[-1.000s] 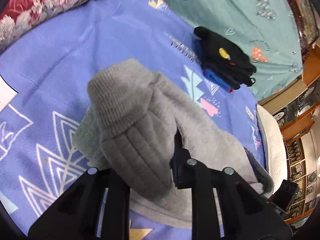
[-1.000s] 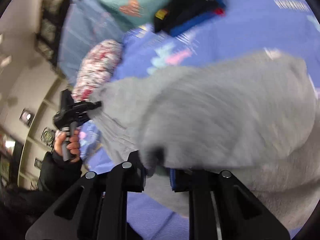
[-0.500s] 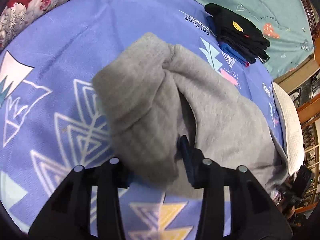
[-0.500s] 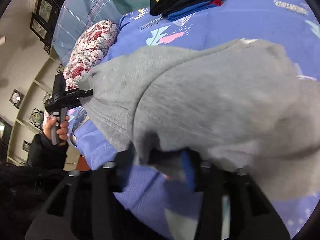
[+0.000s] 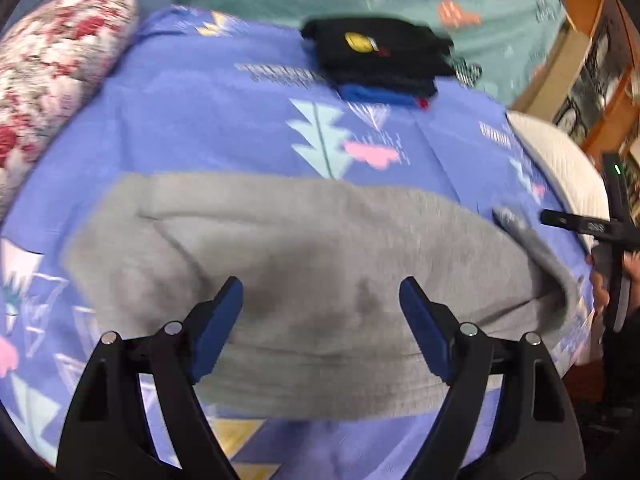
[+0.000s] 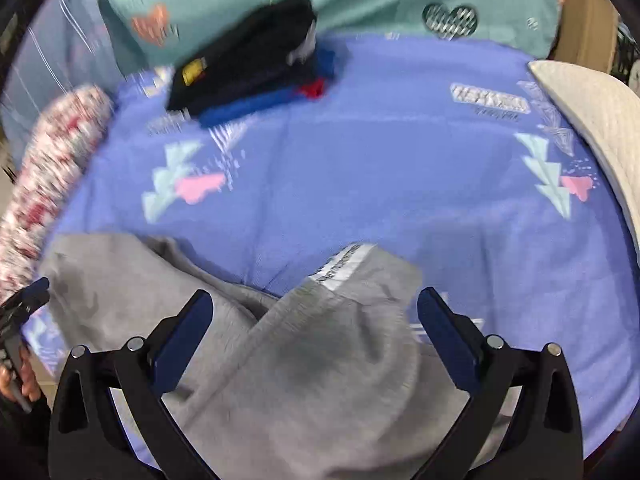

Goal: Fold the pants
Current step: 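Release the garment with the left tool while the right tool grasps the labelled cuff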

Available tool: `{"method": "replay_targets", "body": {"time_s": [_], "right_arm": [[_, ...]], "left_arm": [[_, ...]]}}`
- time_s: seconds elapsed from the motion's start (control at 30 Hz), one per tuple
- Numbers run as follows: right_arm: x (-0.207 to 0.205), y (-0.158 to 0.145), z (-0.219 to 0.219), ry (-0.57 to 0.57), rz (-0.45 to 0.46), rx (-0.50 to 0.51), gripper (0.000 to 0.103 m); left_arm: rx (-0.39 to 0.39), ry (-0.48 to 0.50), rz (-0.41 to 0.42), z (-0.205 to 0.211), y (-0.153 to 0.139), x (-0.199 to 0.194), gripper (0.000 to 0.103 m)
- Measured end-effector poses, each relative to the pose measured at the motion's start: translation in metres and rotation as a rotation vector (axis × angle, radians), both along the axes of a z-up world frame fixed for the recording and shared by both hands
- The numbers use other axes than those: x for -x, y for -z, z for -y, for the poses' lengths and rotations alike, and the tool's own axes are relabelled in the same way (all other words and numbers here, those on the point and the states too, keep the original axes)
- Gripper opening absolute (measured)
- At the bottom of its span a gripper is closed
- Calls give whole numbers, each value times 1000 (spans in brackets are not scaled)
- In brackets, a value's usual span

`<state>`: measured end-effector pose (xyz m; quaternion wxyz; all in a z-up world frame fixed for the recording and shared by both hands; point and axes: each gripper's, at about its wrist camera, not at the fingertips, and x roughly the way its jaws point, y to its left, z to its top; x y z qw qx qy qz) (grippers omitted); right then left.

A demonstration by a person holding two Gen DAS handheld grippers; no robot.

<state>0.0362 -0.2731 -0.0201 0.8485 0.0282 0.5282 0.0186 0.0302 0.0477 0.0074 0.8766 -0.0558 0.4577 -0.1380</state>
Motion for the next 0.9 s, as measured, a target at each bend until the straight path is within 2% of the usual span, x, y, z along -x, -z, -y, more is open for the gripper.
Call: {"method": "replay_targets", "body": {"time_s": [0.03,0.07,0.1,0.13,0.17,0.2,0.27,0.33,0.4,0.43,0.47,0.5,0.53,0.63,0.67,0.73,0.77,0.8,0.87,0.9], "right_arm": [[-8,17,-12,-28,-62,76,98],[-9,30,-21,-68,-103,131,77],[-4,41,-31,-137,-132,160,52],[5,43,-36,-193,-126,188,43],[15,40,-37,-223,-97,232,26],[25,33,-27,-222,-76,226,16],[44,9,6,-158,-8,134,15],[79,-28,51,-61,172,10,14],[130,-56,105,65,391,-178,13],[152,-60,125,111,468,-250,13],[178,-51,144,167,520,-320,13],[190,-37,155,208,527,-360,7],[201,-9,168,262,506,-410,7],[218,66,186,366,365,-539,7],[226,80,188,380,343,-584,3],[238,77,187,375,380,-609,11],[240,75,191,384,400,-648,22],[244,69,195,402,416,-682,52],[249,56,196,425,458,-702,77],[253,47,198,416,492,-720,80]], "left_arm": [[-12,8,-24,10,13,-5,82],[-15,8,-41,14,23,-8,82],[-20,6,-46,15,31,-7,82],[-28,5,-39,16,37,-7,82],[-29,11,-28,16,38,-6,83],[-24,18,-19,15,38,-3,85],[-4,19,-7,12,39,-2,87],[17,11,7,11,39,-1,88],[28,5,23,11,40,1,90],[26,4,30,12,42,2,90],[26,6,33,13,42,3,90],[32,5,40,13,41,4,90],[40,4,37,11,41,4,90],[39,5,28,11,42,4,90],[27,7,27,13,42,4,90],[0,9,31,17,43,6,90],[-14,9,33,19,44,7,90],[-23,9,35,21,44,7,90],[-21,5,36,20,43,7,90],[-14,2,36,19,43,8,90]]}}
